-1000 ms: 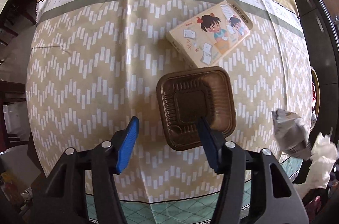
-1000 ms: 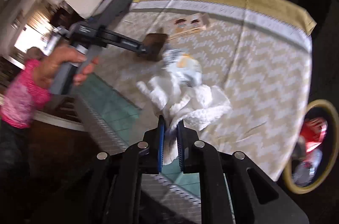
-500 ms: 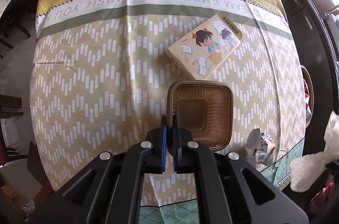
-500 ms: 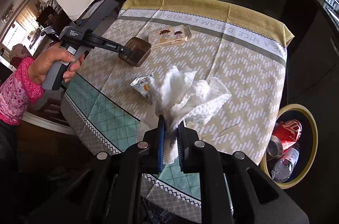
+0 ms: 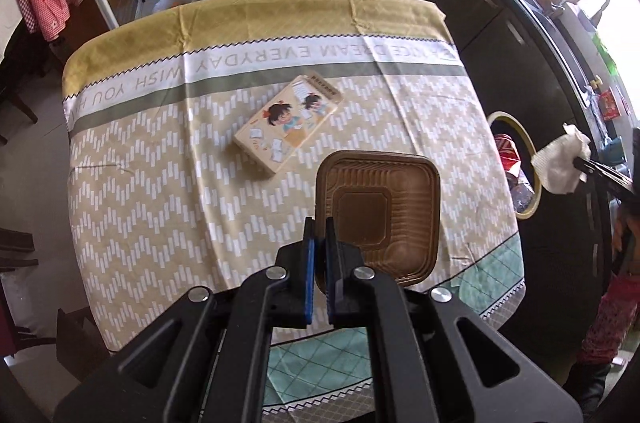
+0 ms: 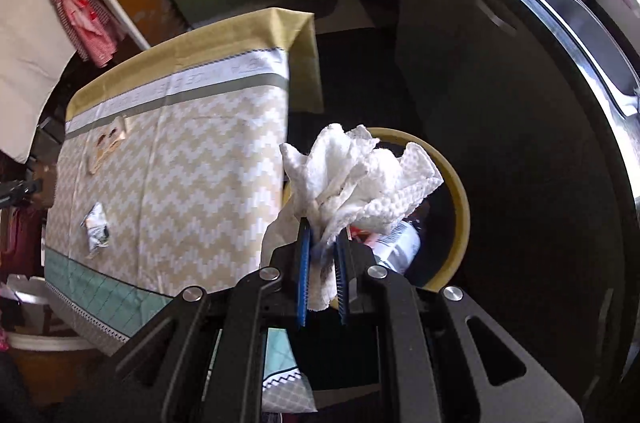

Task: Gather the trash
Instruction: 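Drop the tissue into the bin with the right tool while the left tool drops the tray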

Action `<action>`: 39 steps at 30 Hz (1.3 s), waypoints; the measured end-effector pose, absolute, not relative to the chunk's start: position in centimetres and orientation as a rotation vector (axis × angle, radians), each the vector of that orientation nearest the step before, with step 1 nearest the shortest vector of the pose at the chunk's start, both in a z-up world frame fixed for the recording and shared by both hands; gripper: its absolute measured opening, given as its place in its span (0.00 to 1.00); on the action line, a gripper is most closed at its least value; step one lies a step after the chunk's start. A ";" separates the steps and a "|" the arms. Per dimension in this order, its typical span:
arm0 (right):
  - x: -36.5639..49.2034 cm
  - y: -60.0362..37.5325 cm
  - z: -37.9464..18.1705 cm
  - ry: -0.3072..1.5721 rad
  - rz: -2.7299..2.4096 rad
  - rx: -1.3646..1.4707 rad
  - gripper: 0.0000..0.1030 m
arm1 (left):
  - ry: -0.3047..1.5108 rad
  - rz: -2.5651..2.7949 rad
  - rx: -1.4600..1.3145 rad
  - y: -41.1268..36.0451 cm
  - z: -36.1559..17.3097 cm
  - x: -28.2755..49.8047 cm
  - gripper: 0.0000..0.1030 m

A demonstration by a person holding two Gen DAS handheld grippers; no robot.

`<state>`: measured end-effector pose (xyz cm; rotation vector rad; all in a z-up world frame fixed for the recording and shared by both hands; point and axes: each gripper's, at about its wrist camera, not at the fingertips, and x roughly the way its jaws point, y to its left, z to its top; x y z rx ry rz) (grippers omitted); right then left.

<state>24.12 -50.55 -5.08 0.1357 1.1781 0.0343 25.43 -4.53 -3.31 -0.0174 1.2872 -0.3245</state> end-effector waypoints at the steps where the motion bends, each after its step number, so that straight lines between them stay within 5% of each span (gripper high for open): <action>1: 24.5 -51.7 -5.7 1.184 0.014 0.156 0.12 | 1.283 -0.341 -0.007 -5.4 -2.9 25.1 0.04; 4: 25.8 -54.5 -7.8 1.199 -0.037 0.189 0.16 | 1.287 -0.395 0.027 -8.4 -2.2 24.4 0.04; 6: 26.6 -55.8 -9.3 1.231 -0.065 0.203 0.42 | 1.298 -0.432 0.051 -10.5 -2.1 23.9 0.04; 8: 26.9 -56.7 -10.1 1.242 -0.092 0.198 0.48 | 1.310 -0.472 0.074 -12.6 -2.1 23.4 0.04; 21: 18.7 -56.5 -5.1 1.095 -0.002 0.250 0.48 | 1.319 -0.751 0.254 -31.1 -2.5 23.7 0.04; 35: 9.5 -59.8 -6.8 1.121 -0.047 0.291 0.48 | 1.325 -0.771 0.349 -50.8 -11.8 30.4 0.04; 38: 8.7 -60.1 -7.3 1.136 -0.052 0.298 0.48 | 1.345 -0.735 0.339 -51.8 -13.3 31.7 0.23; 39: 8.7 -60.1 -7.4 1.139 -0.053 0.300 0.48 | 1.349 -0.725 0.335 -51.8 -13.5 32.0 0.41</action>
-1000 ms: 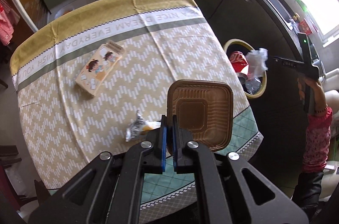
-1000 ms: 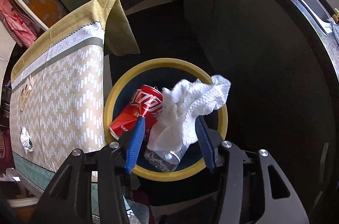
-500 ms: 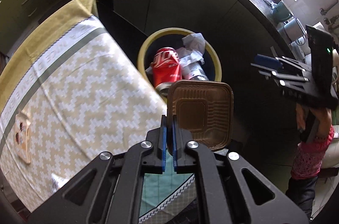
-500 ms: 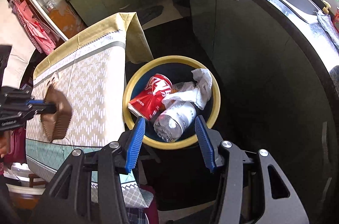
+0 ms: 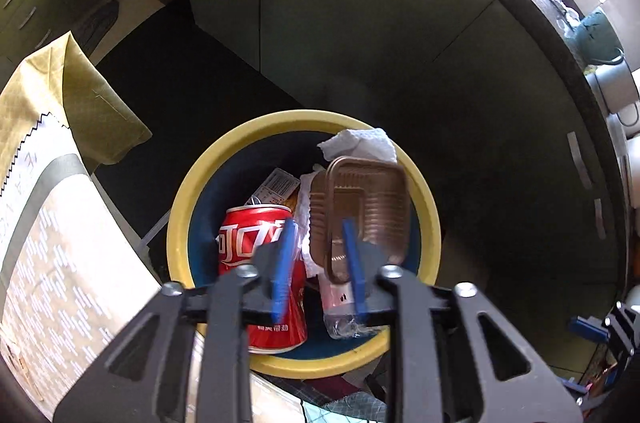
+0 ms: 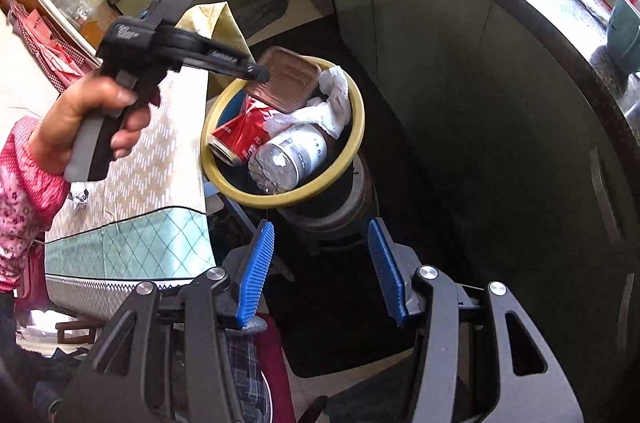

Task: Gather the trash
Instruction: 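Drop the tissue into the bin with the right tool while the left tool drops the tray, then grasp the snack wrapper with the right tool while the left tool grasps the cartoon paper box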

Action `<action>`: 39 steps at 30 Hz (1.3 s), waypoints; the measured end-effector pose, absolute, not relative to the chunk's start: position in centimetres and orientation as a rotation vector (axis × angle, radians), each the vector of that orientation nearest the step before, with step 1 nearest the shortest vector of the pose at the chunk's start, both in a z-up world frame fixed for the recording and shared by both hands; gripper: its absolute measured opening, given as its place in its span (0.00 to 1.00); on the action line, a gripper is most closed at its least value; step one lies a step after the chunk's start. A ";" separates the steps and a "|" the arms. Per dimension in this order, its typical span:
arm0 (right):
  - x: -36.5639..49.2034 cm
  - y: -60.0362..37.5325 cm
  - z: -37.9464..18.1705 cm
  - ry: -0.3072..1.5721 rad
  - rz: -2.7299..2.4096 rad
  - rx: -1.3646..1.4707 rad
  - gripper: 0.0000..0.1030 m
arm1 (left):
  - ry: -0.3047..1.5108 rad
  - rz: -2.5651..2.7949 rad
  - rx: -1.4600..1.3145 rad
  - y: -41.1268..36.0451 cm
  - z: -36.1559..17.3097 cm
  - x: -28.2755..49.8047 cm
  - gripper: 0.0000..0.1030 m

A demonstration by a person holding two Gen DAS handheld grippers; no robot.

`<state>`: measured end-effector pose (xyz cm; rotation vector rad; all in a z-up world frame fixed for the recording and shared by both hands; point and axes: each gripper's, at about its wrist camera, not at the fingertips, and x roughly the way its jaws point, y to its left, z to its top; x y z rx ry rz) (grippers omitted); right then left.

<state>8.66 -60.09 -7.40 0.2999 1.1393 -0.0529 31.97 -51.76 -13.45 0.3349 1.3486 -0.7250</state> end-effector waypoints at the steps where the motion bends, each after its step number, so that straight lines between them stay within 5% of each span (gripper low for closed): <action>1: 8.6 -60.0 -7.5 1.142 -0.053 0.300 0.48 | 1.348 -0.724 0.333 -51.7 -13.5 32.1 0.49; 11: 10.6 -55.9 -7.6 1.163 0.027 0.227 0.48 | 1.291 -0.758 0.289 -42.0 -7.4 29.3 0.49; 23: 16.3 -36.2 -9.0 1.231 0.441 -0.016 0.48 | 1.230 -0.532 0.152 -16.1 0.9 24.1 0.50; 29: 19.9 -23.6 -8.8 1.196 0.647 -0.180 0.61 | 1.220 -0.380 0.082 -5.5 1.1 23.2 0.52; 39: 25.0 -14.2 -12.3 1.242 0.648 -0.483 0.65 | 1.256 -0.323 0.038 0.5 -1.0 23.5 0.52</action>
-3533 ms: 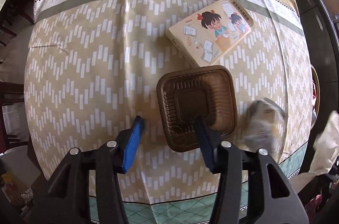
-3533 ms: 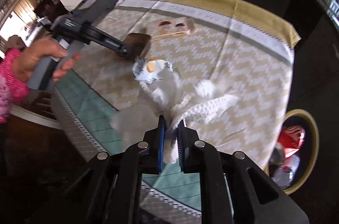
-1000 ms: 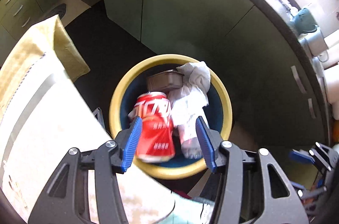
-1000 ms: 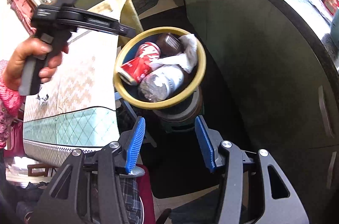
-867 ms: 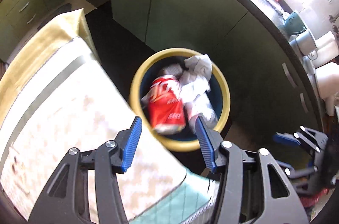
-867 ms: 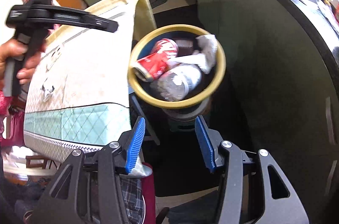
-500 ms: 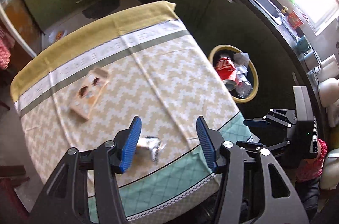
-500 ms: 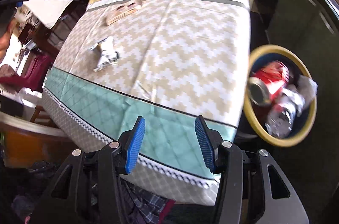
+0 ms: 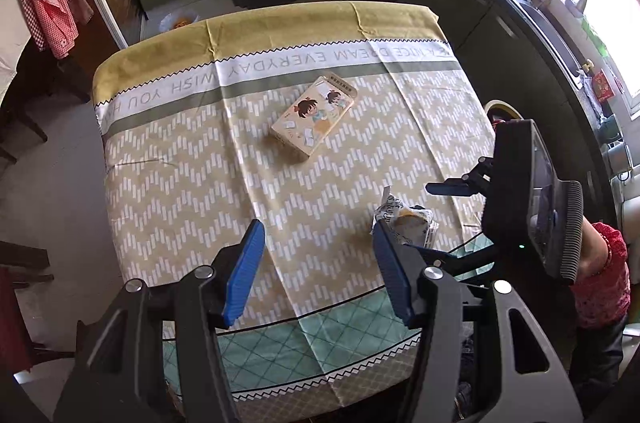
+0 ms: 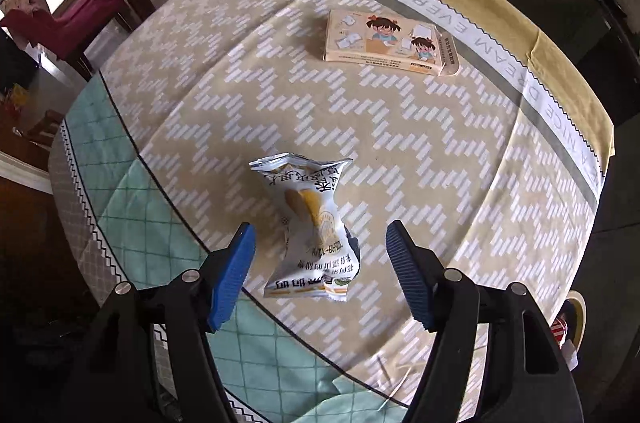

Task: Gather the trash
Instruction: 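Grasp the snack wrapper with the right tool while the left tool grasps the cartoon paper box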

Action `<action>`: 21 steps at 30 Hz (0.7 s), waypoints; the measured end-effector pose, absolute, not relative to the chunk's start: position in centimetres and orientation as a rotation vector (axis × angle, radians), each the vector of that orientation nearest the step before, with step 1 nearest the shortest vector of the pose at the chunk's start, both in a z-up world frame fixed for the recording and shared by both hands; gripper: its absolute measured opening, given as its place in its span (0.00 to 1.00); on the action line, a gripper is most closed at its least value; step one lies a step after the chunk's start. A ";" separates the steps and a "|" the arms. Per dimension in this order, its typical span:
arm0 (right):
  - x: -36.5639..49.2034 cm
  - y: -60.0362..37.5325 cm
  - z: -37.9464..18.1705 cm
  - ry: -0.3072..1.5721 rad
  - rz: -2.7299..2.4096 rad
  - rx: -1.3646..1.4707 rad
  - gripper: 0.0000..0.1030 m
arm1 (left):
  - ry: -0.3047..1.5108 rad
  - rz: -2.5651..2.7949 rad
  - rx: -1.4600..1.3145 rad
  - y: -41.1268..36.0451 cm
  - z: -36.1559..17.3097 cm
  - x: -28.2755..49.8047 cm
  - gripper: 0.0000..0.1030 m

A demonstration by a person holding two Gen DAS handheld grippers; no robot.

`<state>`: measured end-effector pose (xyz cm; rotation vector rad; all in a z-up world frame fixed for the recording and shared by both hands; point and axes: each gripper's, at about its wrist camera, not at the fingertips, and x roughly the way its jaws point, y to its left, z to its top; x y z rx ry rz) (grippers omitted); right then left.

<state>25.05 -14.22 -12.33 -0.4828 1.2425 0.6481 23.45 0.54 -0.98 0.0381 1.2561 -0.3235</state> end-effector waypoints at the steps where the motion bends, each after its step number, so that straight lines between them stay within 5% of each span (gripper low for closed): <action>1: 25.4 -14.0 -12.8 1.254 0.647 -0.489 0.65 | 1.261 -0.325 0.041 0.5 -1.2 23.6 0.52; 4: 25.9 -13.9 -13.9 1.279 0.647 -0.480 0.59 | 1.273 -0.329 0.045 0.4 -1.9 24.2 0.53; 6: 26.2 -14.0 -14.4 1.302 0.661 -0.446 0.35 | 1.280 -0.330 0.045 0.3 -2.3 24.8 0.54; 9: 26.2 -14.5 -14.6 1.326 0.672 -0.403 0.27 | 1.290 -0.331 0.054 0.0 -3.2 25.8 0.58; 14: 24.5 -17.9 -12.2 1.311 0.647 -0.332 0.26 | 1.306 -0.343 0.097 -1.6 -5.2 29.0 0.59; 21: 20.8 -26.4 -9.9 1.304 0.556 -0.204 0.26 | 1.284 -0.413 0.245 -5.6 -8.9 34.6 0.76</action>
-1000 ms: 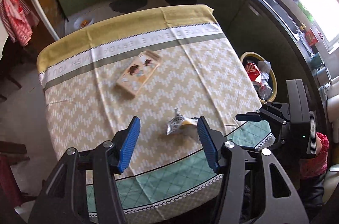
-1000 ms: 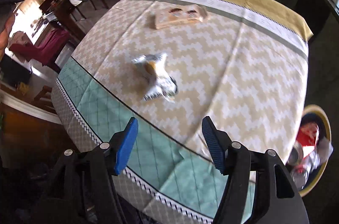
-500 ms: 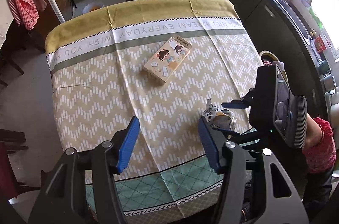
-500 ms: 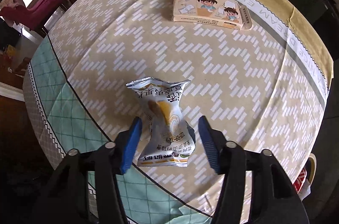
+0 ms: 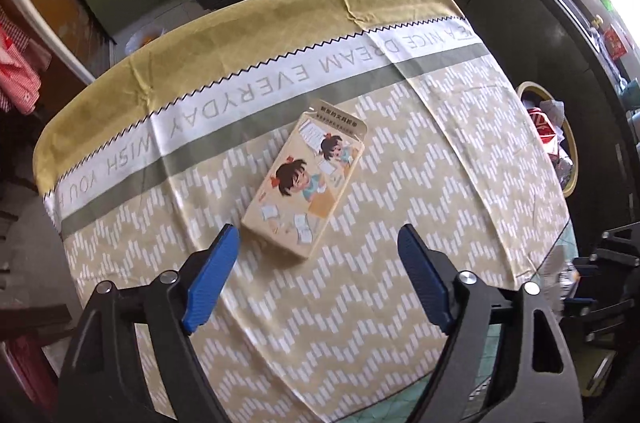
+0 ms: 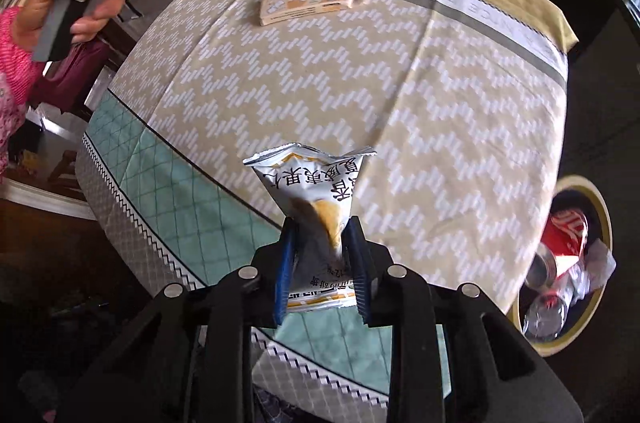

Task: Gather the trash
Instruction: 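Grasp the snack wrapper with the right tool while the left tool grasps the cartoon paper box, then drop the wrapper into the bin with the right tool while the left tool drops the paper box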

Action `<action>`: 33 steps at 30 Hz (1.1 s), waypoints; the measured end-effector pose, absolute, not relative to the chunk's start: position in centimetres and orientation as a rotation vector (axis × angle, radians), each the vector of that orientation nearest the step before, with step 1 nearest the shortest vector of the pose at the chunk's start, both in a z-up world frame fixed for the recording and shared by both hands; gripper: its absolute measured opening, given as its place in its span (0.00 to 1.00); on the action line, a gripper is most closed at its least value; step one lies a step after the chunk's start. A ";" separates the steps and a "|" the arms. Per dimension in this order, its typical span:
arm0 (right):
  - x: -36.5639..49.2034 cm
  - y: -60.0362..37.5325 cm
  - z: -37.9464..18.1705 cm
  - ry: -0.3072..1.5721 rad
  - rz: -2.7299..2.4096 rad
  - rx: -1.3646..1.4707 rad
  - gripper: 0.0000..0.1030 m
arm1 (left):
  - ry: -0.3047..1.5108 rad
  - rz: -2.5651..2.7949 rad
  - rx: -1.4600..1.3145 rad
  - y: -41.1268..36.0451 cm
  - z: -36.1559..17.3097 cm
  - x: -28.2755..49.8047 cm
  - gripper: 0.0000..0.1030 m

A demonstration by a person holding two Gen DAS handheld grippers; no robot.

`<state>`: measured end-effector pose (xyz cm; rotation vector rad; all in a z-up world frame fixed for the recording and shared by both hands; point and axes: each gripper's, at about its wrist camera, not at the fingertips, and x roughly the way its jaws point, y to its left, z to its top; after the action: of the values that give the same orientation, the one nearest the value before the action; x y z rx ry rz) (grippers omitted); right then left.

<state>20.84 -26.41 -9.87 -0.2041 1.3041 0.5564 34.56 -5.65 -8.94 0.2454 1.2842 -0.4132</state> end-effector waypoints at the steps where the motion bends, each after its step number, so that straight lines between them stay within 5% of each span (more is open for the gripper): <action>1: 20.3 -27.6 -9.7 1.307 0.539 -0.187 0.26 | 1.278 -0.419 0.275 -6.1 -9.5 35.2 0.77; 18: 17.8 -37.4 -10.0 1.318 0.399 0.020 0.26 | 1.335 -0.513 0.473 -8.4 -15.3 37.5 0.84; 24: 17.8 -39.1 -9.6 1.308 0.368 0.055 0.26 | 1.326 -0.521 0.439 -8.2 -15.7 37.1 0.76; 28: 18.1 -41.1 -9.5 1.302 0.324 0.088 0.26 | 1.307 -0.512 0.422 -8.5 -15.3 36.7 0.55; 33: 19.2 -45.0 -9.6 1.292 0.228 0.150 0.26 | 1.286 -0.500 0.441 -8.7 -14.7 36.0 0.54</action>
<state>19.21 -44.99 -9.56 0.1498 1.2916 0.2281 36.03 -8.75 -14.73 0.4408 1.2862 -0.4997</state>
